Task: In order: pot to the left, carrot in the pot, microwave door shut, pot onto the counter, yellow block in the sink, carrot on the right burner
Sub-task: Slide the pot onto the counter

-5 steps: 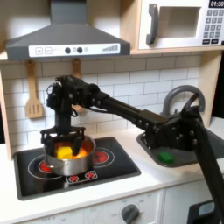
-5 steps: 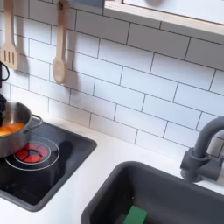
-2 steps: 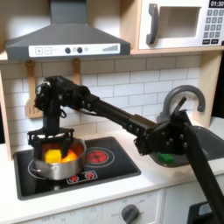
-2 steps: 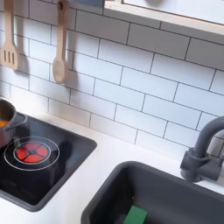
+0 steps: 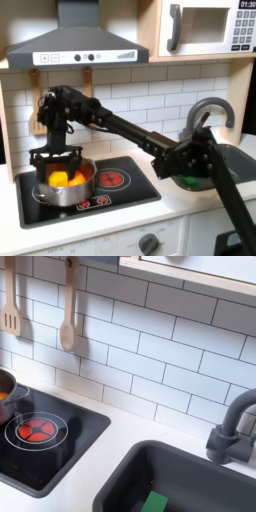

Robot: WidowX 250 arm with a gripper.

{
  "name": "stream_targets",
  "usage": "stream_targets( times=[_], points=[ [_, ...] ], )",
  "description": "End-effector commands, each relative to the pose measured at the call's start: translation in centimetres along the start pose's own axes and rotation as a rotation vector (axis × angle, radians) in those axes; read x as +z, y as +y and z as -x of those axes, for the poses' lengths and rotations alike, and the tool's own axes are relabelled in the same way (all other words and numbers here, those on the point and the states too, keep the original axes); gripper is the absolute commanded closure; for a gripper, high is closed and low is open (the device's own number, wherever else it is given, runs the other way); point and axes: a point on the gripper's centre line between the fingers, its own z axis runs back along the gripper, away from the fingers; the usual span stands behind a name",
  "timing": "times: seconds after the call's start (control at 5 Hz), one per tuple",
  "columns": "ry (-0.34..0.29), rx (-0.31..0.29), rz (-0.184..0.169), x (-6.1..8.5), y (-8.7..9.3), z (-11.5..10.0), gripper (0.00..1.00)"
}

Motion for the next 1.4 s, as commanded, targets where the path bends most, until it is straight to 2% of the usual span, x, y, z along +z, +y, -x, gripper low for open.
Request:
stream_targets(
  times=[0.0,0.2,0.8,1.2],
  points=[
    [0.003,-0.004,0.012,-0.1,-0.7,0.3,0.00],
    [0.023,-0.009,0.024,-1.0,-1.2,0.5,0.00],
    [0.013,-0.010,0.039,-0.2,-2.3,1.9,0.00],
    [0.019,-0.039,0.059,-0.4,-4.2,1.7,0.00]
  ],
)
